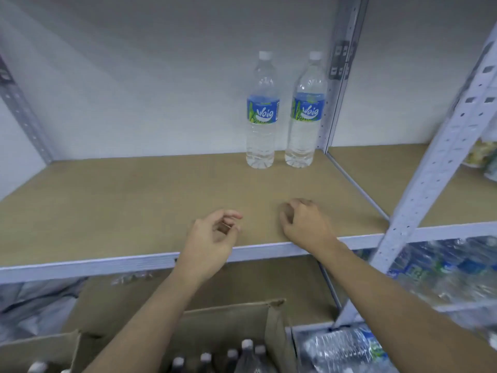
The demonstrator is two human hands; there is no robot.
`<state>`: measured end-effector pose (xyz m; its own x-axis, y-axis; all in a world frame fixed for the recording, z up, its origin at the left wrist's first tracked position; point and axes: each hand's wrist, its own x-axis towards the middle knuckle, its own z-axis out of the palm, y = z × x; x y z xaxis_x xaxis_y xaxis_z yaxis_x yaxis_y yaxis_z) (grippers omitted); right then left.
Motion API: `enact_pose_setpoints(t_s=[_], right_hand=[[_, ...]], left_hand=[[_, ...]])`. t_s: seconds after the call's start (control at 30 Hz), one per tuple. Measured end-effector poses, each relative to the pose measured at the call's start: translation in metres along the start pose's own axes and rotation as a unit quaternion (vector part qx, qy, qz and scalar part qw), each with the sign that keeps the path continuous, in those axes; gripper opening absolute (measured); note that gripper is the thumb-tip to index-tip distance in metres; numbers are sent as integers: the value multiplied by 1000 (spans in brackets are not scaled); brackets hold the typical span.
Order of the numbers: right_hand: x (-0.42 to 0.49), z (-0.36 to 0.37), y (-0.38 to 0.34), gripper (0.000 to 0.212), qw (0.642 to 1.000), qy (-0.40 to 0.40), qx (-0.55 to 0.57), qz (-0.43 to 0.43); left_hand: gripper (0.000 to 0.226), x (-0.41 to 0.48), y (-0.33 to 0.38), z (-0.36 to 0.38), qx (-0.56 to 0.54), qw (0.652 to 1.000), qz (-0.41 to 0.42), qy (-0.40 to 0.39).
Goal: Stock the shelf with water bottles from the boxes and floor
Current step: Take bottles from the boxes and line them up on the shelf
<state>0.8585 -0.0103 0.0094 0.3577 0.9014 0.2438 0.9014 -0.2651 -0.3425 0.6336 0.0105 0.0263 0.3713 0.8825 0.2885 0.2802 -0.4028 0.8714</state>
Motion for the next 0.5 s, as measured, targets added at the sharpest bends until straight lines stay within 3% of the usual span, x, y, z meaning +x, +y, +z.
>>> enact_pose_setpoints(t_s=[0.13, 0.2, 0.27, 0.4, 0.5], right_hand=[[-91, 15, -37, 34, 987, 113, 100, -59], [-134, 29, -52, 33, 974, 169, 131, -72], [-169, 50, -60, 29, 973, 174, 143, -45], [-218, 103, -62, 35, 990, -26, 106, 86], [-244, 145, -51, 44, 962, -172, 100, 186]], left_hand=[[15, -77, -19, -9, -4, 1000, 4, 30], [19, -113, -41, -7, 28, 999, -36, 25], [22, -146, -69, -3, 80, 993, -91, 5], [31, -202, -130, 8, 128, 966, -223, -19], [42, -234, -165, 11, 129, 924, -359, -18]])
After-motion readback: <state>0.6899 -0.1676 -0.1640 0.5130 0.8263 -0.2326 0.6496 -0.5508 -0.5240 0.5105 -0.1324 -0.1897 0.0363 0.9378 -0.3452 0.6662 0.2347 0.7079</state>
